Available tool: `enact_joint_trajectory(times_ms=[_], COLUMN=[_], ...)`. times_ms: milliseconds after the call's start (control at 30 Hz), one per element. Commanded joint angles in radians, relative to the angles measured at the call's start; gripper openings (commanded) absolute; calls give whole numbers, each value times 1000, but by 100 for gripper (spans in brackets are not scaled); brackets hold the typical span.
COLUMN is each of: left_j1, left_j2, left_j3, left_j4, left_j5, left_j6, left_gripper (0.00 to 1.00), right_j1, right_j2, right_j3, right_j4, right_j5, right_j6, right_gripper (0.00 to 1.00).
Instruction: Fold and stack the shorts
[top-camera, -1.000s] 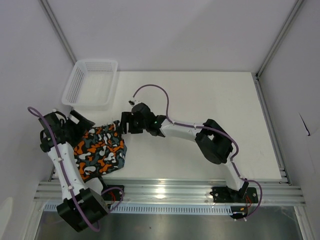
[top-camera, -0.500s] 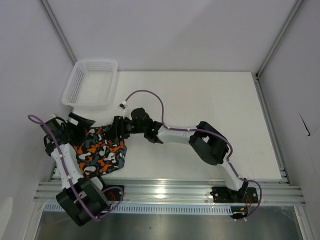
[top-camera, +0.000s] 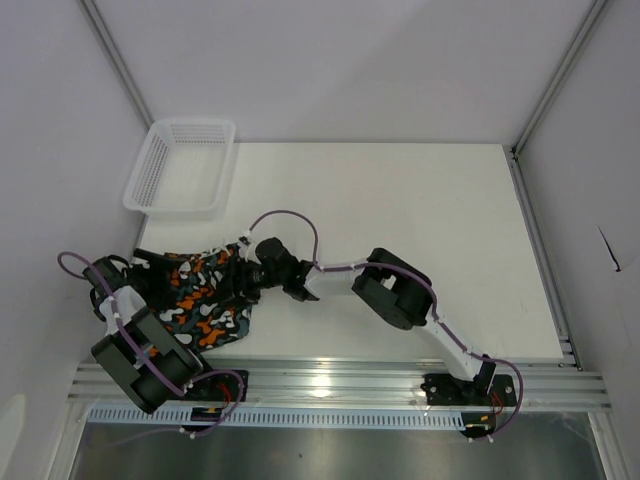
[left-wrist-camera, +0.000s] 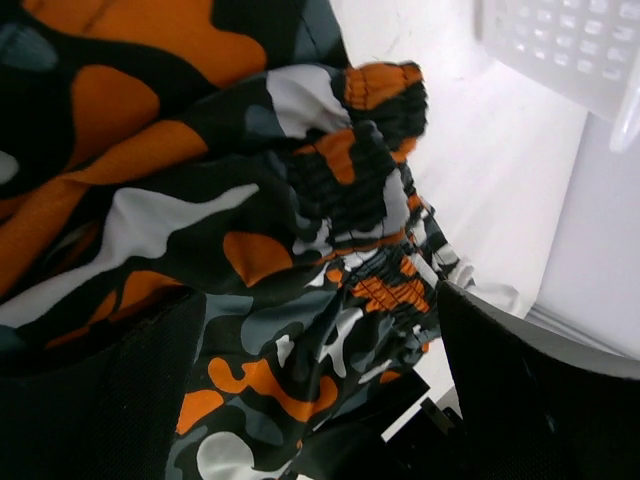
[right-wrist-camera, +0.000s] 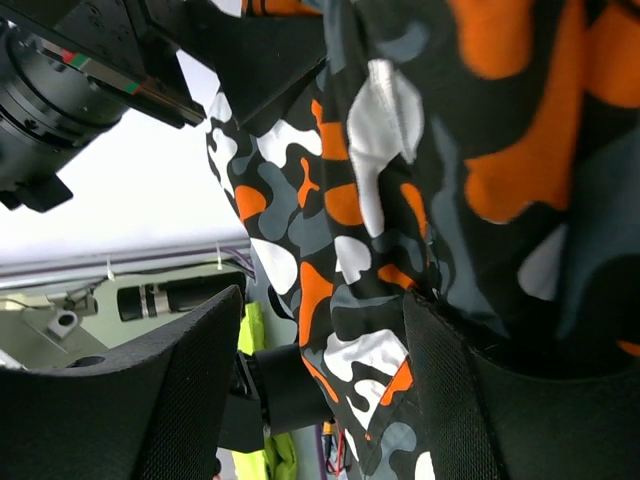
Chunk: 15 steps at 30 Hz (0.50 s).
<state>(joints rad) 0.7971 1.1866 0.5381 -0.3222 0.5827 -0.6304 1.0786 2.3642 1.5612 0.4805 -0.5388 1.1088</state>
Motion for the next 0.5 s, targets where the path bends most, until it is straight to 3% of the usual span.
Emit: enact_joint_trajectory(times_ms=[0,233,467], left_j1=[17,19,-83], left_j2=[19,-93,-291], left_j3=[-4,62,223], left_j4=[54,-14,-176], left_j5=[-55,-84,-148], left_j6=[-25,0,84], left_gripper=[99,99,99], right_j1=[-11,-34,-77], right_j2=[12,-17,-203], right_j3=[31,72,39], right_j4=[-19,9,-210], right_j5=[20,-29,92], right_j6=[25,13,-246], right_gripper=[69,70,77])
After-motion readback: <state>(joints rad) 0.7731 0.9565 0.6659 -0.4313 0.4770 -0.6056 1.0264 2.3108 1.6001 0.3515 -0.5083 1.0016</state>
